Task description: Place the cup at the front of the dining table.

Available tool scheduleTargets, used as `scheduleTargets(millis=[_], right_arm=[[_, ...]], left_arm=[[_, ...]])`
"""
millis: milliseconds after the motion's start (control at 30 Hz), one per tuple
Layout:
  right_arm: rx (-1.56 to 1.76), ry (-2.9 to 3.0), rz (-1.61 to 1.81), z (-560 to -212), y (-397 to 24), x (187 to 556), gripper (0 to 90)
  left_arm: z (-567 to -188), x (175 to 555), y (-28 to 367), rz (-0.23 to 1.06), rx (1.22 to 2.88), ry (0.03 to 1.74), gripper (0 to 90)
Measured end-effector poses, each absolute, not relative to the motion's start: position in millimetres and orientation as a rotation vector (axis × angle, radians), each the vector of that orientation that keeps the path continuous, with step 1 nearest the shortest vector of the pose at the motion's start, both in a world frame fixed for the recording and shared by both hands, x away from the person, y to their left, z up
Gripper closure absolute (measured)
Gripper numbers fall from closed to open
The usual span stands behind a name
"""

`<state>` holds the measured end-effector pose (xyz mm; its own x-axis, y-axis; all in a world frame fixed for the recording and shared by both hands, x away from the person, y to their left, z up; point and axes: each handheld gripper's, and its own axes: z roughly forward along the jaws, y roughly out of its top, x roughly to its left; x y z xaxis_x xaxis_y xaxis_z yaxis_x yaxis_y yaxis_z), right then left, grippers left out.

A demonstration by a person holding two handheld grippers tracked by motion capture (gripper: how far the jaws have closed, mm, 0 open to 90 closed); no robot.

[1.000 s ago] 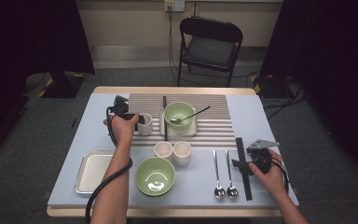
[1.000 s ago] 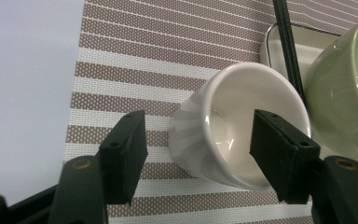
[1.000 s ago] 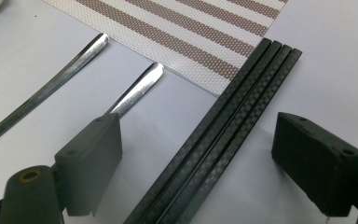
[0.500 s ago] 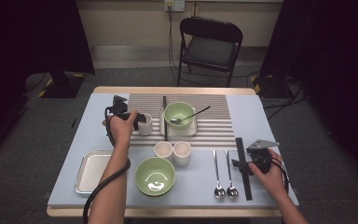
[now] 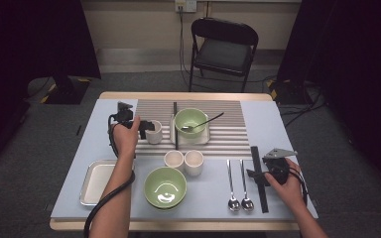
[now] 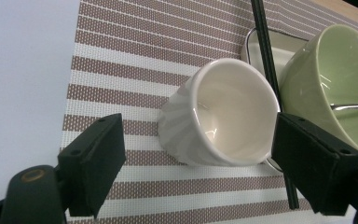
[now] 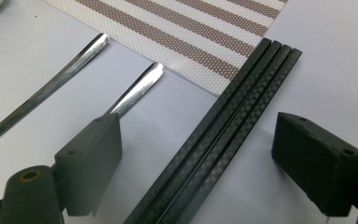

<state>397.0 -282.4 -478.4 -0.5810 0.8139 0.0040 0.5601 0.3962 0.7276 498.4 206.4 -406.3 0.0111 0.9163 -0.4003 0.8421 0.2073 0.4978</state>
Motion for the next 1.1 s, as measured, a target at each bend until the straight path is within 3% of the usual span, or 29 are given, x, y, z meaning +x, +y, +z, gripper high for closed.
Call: scheduleTargets(millis=[1100], right_arm=[[1.189, 2.306, 0.998, -478.5, -282.5, 396.9, 15.2]], left_arm=[[-412.7, 478.4, 216.1, 0.095, 1.626, 1.818, 18.0]])
